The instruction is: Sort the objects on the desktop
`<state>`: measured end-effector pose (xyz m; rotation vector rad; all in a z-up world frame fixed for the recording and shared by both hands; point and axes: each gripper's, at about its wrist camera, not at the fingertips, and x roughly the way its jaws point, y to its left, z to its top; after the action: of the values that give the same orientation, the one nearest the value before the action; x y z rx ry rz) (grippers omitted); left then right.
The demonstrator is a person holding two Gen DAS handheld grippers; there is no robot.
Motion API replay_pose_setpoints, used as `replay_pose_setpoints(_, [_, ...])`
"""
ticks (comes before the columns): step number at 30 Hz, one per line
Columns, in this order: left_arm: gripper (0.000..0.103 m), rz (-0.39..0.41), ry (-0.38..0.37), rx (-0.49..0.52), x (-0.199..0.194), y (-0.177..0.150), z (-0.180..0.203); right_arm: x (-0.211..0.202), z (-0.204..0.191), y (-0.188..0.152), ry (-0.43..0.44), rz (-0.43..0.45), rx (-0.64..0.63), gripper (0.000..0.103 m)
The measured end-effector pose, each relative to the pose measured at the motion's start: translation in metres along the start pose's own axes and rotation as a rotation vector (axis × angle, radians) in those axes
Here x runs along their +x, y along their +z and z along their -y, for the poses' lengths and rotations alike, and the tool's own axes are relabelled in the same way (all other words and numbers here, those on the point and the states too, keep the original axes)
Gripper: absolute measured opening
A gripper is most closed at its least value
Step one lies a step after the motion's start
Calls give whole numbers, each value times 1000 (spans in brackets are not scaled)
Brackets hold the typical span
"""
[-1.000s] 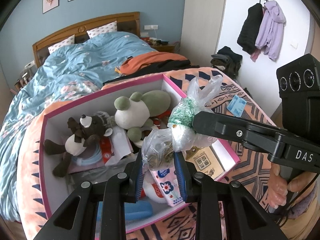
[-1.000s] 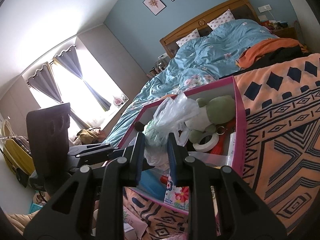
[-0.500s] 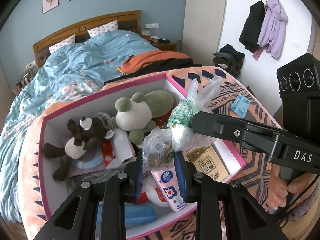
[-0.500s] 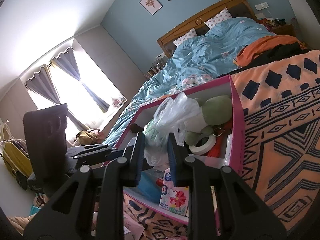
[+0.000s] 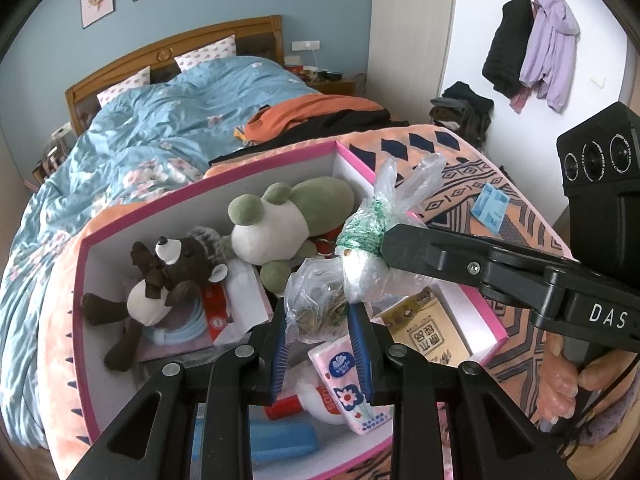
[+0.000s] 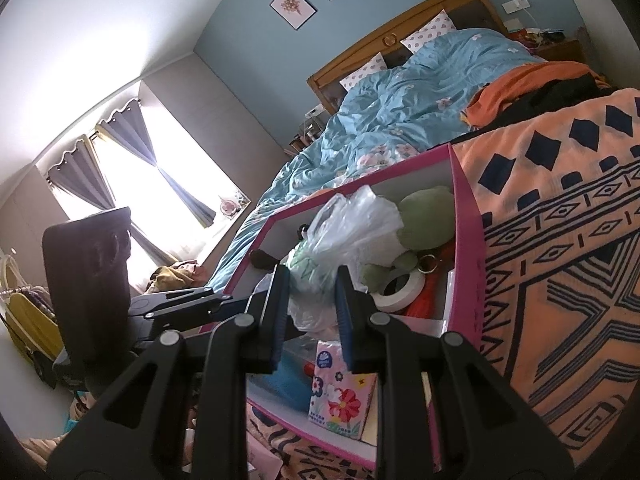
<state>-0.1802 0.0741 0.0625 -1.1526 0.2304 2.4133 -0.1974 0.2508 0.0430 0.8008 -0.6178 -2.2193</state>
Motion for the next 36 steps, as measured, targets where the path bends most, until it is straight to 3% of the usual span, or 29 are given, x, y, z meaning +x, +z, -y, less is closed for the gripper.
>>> replay_pose_setpoints(18, [28, -51, 21, 6, 21, 0, -6, 9, 13, 0, -42, -18, 15, 25])
replay_pose_setpoints(36, [27, -108, 24, 11, 54, 19, 8, 20, 8, -2, -167, -59, -70, 26])
